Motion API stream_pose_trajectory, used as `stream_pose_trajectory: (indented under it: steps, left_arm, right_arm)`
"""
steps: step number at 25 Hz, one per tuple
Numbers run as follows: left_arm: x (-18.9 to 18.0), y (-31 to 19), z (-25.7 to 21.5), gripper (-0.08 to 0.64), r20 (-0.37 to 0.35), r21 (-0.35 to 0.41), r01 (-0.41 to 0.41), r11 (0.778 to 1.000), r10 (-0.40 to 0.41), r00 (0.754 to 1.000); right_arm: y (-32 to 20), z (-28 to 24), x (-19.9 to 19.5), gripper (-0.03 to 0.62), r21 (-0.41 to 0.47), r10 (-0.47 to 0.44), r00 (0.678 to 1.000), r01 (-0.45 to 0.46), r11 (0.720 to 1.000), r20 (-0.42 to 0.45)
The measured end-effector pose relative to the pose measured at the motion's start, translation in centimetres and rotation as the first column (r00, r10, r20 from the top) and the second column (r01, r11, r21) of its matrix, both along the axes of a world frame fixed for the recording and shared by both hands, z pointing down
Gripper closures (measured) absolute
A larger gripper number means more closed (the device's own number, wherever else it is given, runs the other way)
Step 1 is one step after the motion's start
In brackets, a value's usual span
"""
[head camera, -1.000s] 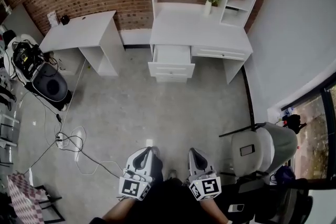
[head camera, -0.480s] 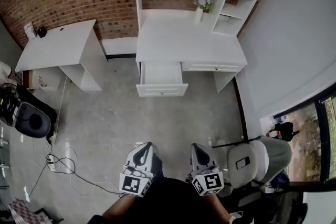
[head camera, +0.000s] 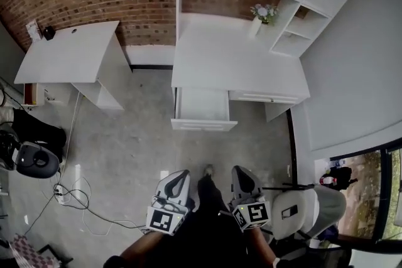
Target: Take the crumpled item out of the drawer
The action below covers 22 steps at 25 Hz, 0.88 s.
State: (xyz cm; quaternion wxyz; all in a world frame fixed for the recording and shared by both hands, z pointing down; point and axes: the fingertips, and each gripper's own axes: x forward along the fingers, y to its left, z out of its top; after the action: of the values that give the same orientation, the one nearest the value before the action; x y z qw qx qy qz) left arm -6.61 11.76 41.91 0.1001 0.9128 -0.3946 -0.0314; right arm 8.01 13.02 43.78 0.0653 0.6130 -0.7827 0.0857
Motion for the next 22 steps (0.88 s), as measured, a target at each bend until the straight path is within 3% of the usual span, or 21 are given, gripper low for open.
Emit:
stream_pose_trajectory:
  steps: [14,18,22]
  left_arm:
    - [7.6,-18.3,1.4,0.535,0.048,-0.024,0.146,0.989,-0.145,0.988]
    - [8.9,-22.0,1.3,0.535,0.044,-0.036,0.195,0.98,-0.193,0.98]
    - [9.5,-24.8,2.0,0.535,0.052,-0.062,0.193,0.979,-0.19,0.98]
  right_arm:
    - [-22.1,3.5,7.4,0.578,-0.012,-0.166,0.986,0.167,0.986,0.016]
    - [-27.4,5.4,9.1,0.578,-0.046,-0.203,0.979,0.203,0.978,-0.012]
    - [-30.6,8.7,9.6,0.58,-0.119,-0.23,0.972,0.223,0.968,-0.051]
